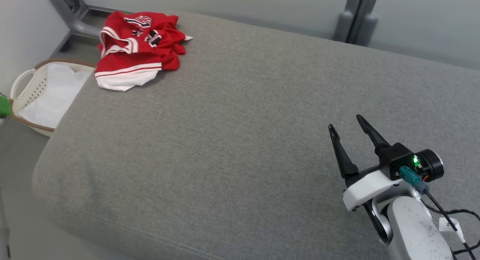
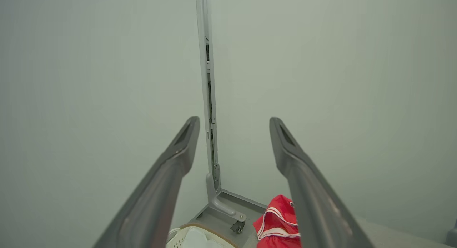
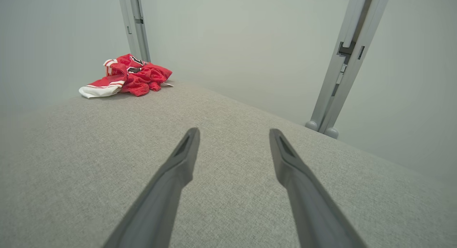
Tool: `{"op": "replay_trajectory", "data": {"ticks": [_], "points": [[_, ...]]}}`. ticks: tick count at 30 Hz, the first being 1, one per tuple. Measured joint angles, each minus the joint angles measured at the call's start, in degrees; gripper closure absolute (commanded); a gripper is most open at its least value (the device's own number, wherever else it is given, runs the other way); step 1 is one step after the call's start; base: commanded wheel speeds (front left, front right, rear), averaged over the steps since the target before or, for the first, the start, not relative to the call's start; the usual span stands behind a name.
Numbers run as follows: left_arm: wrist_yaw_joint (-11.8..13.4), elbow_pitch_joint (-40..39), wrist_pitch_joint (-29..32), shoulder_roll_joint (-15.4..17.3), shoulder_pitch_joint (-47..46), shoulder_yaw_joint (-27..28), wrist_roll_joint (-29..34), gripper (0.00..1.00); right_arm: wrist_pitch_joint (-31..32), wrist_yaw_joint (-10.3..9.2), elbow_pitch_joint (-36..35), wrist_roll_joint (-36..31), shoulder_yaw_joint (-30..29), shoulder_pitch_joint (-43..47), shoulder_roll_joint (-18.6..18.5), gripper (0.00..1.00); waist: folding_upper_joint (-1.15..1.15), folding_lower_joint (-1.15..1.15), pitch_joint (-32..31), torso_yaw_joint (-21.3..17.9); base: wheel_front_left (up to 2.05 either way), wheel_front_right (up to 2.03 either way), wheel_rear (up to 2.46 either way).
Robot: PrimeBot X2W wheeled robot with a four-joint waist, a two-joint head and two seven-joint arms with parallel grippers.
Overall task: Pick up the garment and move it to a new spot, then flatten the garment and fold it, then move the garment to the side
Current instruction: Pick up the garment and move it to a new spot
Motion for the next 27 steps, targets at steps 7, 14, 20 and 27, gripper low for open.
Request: {"op": "replay_trajectory", "data": {"ticks": [7,14,20,27], "points": [[0.0,14.9,1.2,2.3,-11.4,-0.6,-0.6,0.00,2.0,0.00,-3.4,-2.4,0.0,-3.0,0.0,0.00,0.00,0.00,6.7,-5.6,0.00,0.00,0.00],[-0.5,27.0,2.9,0.5,-17.5,-3.4,-1.7,0.00,3.5,0.00,-7.0,-4.5,-1.0,-3.6,-0.1,0.00,0.00,0.00,14.0,-9.8,0.00,0.00,0.00],[-0.8,34.2,3.5,-2.2,-20.4,-5.8,-4.3,0.00,4.0,0.00,-9.0,-5.3,-1.7,-4.4,-0.1,0.00,0.00,0.00,19.7,-12.1,0.00,0.00,0.00],[-0.8,41.2,3.3,-2.4,-22.4,-5.8,-7.2,0.00,4.2,0.00,-10.3,-5.4,-1.4,-5.1,0.0,0.00,0.00,0.00,24.4,-14.3,0.00,0.00,0.00]]}}
